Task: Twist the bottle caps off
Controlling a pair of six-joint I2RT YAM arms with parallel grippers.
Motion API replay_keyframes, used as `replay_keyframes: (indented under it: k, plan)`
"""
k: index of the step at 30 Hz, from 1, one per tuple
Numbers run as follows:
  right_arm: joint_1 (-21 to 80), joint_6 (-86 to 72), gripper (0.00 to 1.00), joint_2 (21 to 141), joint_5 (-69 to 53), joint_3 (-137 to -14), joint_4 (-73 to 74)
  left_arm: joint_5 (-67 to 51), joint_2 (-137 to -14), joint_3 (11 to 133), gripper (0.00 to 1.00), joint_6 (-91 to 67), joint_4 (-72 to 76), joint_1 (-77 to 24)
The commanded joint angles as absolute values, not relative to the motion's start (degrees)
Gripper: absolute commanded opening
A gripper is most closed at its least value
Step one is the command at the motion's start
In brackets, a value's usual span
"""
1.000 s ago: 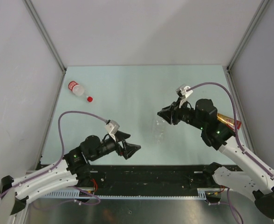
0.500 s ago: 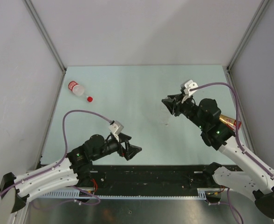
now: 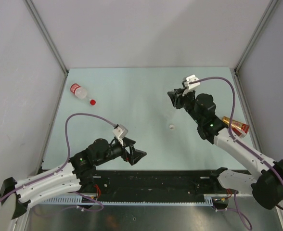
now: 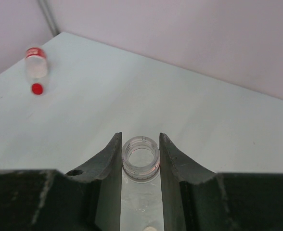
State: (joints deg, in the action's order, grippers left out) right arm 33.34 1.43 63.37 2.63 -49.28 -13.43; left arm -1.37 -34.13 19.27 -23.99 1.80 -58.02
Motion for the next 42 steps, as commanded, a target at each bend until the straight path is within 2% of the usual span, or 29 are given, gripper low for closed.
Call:
replay_keyframes:
  k: [1, 16, 17, 21, 27, 32, 35, 42]
  plan:
    - [29.4, -1.8, 0.00, 66.9, 4.6, -47.6, -25.6, -0.2, -34.4, 19.9, 0.99, -23.7, 2.0, -58.2]
    - [26.7, -5.4, 0.02, 75.9, 11.0, -41.2, -31.1, -0.2, -35.6, 17.9, 0.99, -24.7, 1.9, -58.2]
    - [26.7, -5.6, 0.08, 75.8, 11.2, -40.7, -31.4, 0.6, -35.5, 17.8, 0.99, -24.9, 1.9, -58.2]
    - [26.7, -6.1, 0.42, 75.2, 11.5, -39.9, -30.2, 1.7, -34.5, 17.0, 0.99, -25.9, 1.9, -58.2]
    - [26.8, -6.9, 0.67, 72.3, 8.8, -39.8, -27.7, 2.3, -33.3, 16.2, 0.99, -27.1, 1.9, -58.2]
    - [26.8, -8.4, 0.95, 65.0, 3.7, -39.8, -26.0, 2.6, -33.7, 16.3, 0.99, -27.3, 2.0, -58.2]
    - [26.8, -10.0, 0.99, 60.1, 2.3, -39.8, -25.0, 3.0, -34.3, 16.4, 0.99, -27.9, 1.9, -58.3]
    - [26.6, -18.3, 0.99, 51.7, 3.2, -40.0, -21.3, 8.8, -36.0, 17.2, 0.99, -34.2, 0.6, -58.2]
